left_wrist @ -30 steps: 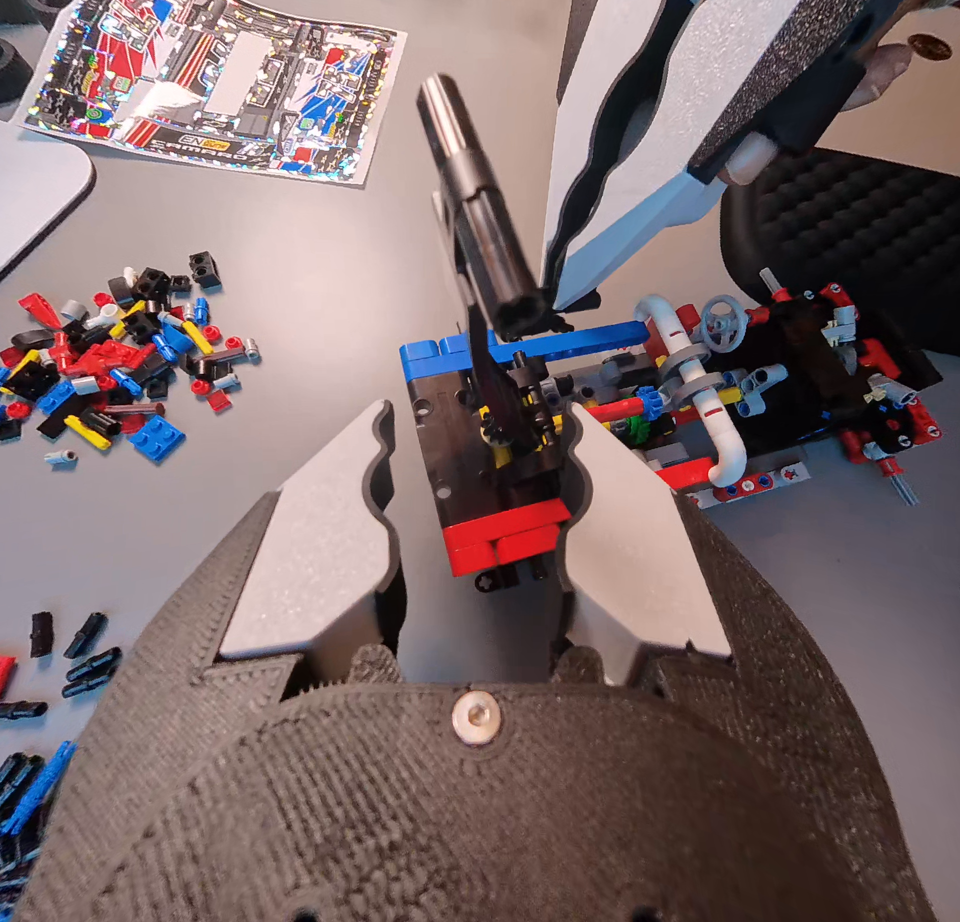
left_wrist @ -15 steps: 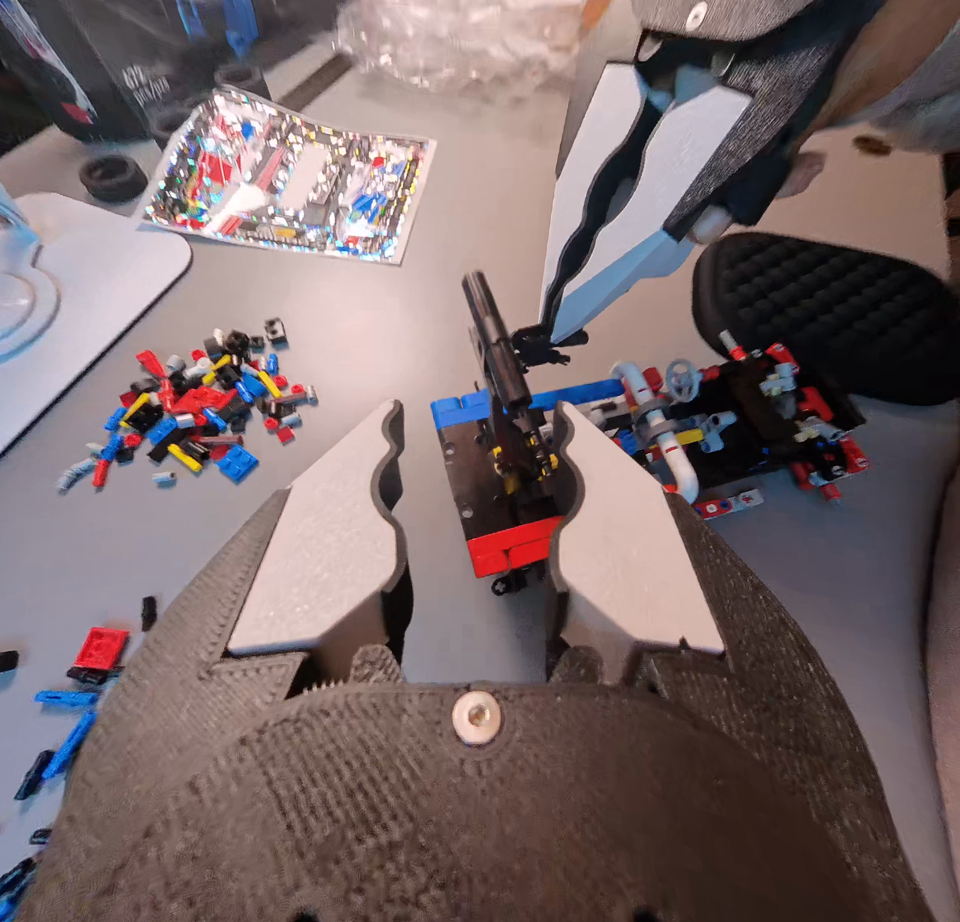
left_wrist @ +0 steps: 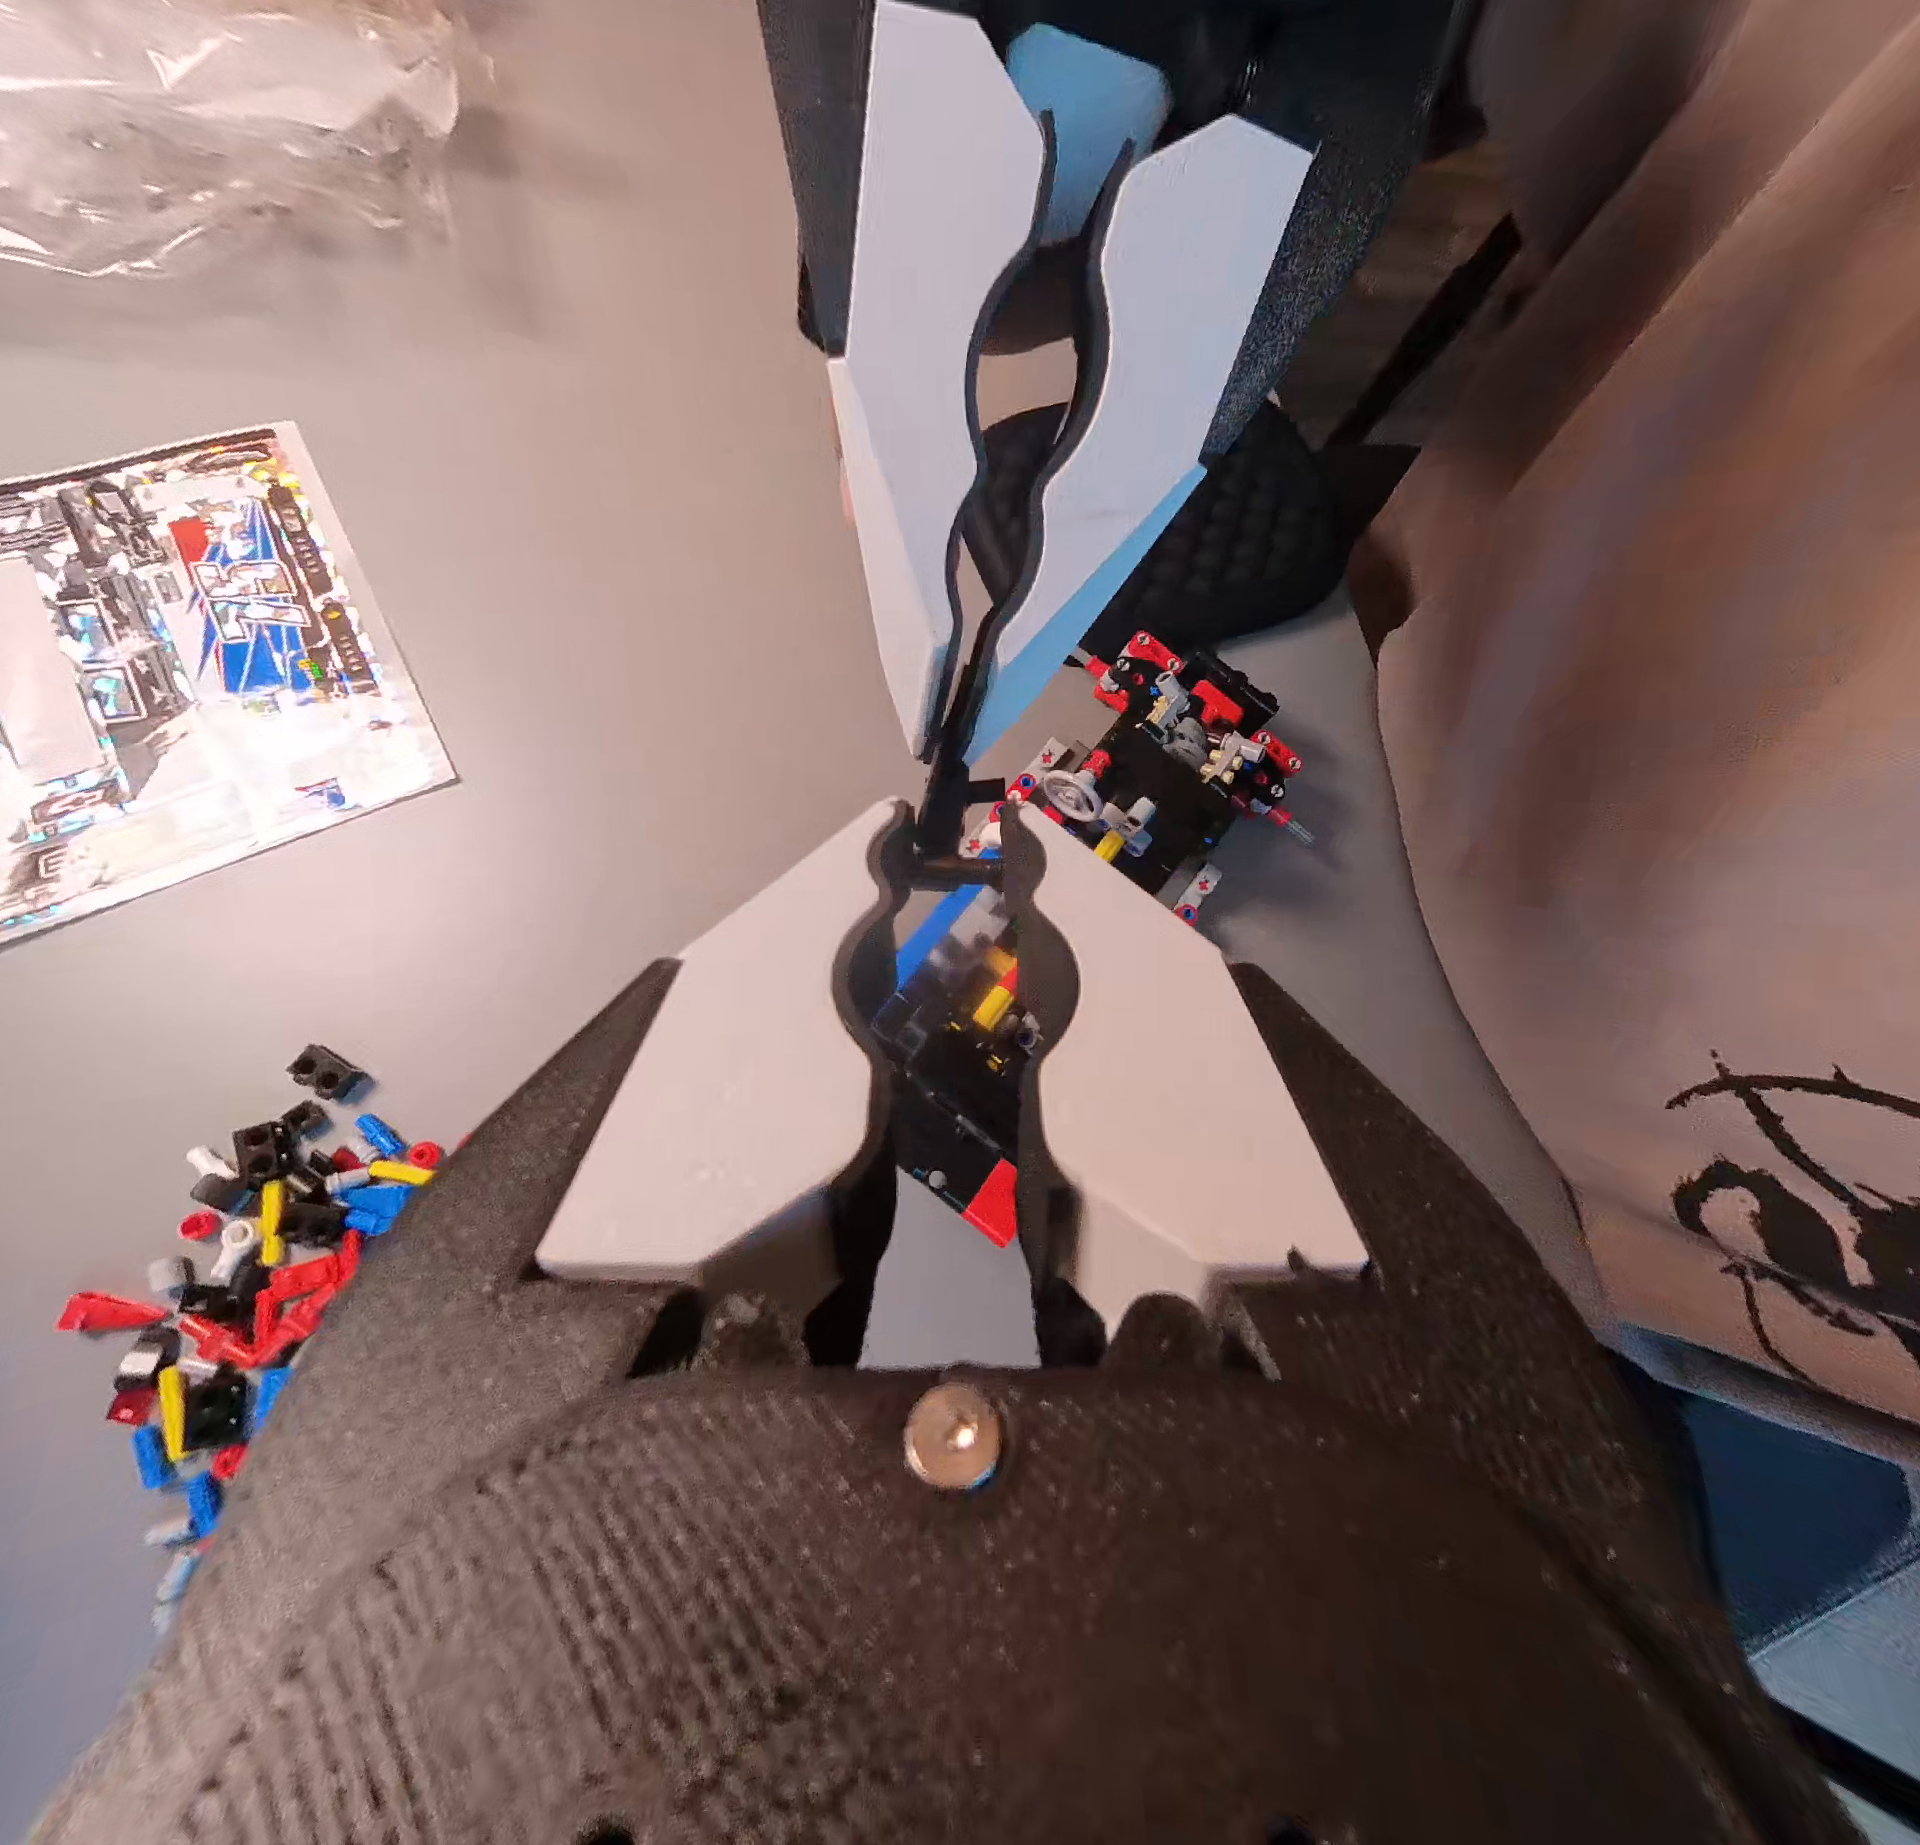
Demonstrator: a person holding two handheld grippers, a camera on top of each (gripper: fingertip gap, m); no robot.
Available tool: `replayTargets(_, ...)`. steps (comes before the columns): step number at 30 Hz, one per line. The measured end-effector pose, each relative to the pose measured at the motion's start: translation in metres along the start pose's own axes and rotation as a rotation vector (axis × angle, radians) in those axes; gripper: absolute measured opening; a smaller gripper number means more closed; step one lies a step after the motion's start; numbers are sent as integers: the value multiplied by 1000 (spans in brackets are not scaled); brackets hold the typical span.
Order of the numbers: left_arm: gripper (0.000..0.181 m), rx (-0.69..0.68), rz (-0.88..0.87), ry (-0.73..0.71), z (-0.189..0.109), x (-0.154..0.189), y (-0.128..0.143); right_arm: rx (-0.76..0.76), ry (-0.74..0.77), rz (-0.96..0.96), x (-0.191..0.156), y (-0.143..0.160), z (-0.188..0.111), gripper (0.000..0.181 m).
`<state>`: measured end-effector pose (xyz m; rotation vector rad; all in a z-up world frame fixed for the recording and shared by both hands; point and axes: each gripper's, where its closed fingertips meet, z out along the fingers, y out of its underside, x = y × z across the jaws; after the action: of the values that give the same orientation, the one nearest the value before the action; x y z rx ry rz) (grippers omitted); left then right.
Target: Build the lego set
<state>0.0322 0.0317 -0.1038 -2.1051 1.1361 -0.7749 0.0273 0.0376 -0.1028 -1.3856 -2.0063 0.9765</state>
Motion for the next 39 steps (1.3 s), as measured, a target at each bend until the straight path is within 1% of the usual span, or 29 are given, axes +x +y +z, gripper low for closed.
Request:
replayTargets(4, 15, -30, 124, 68, 11, -6, 1, 16, -8, 30, 5, 9, -4, 1)
replayTargets(6, 14, 19, 227, 125, 12, -3, -1, 89, -89, 63, 0, 9, -6, 4)
replayTargets(9, 14, 155, 283, 195, 8, -2, -5, 201, -274, 231, 0, 9, -12, 19)
replayTargets(12, 14, 194, 354, 210, 12, -3, 0, 230, -548, 423, -1, 15, -16, 34)
replayTargets(15, 14, 189, 411, 224, 19, -2, 1, 243, -749, 615, 5, 19, -12, 35)
replayTargets(17, 14, 180, 444, 218, 24, -4, -1, 224, -832, 673, 4, 21, -7, 34)
replayTargets(19, 14, 165, 465, 225, 26, -5, -2, 197, -859, 662, 1, 24, 0, 31)
replayTargets(22, 14, 130, 476, 229, 29, -10, 2, 211, -891, 660, 0, 20, 2, 18)
replayTargets(27, 14, 96, 447, 234, 31, -18, 11, 188, -845, 631, 6, 26, 13, 17)
replayTargets(30, 14, 90, 359, 213, 31, -28, 14, 187, -796, 652, 13, 30, 20, 17)
replayTargets(32, 27, 134, 262, 108, 21, -48, 9, 160, -765, 696, 18, 39, 26, 17)
replayTargets(34, 38, 255, 113, -5, -6, -66, 1, 120, -733, 752, 22, 54, 32, 17)
replayTargets(35, 46, 328, 43, -42, -22, -66, -1, 98, -724, 790, 21, 61, 36, 17)
replayTargets(36, 52, 376, -8, -77, -34, -62, 3, 85, -722, 823, 19, 67, 39, 17)
replayTargets(38, 65, 413, -81, -149, -46, -46, 23, 45, -713, 872, 12, 78, 46, 16)
replayTargets(39, 70, 431, -128, -165, -46, -35, 34, 23, -703, 891, 9, 83, 51, 16)
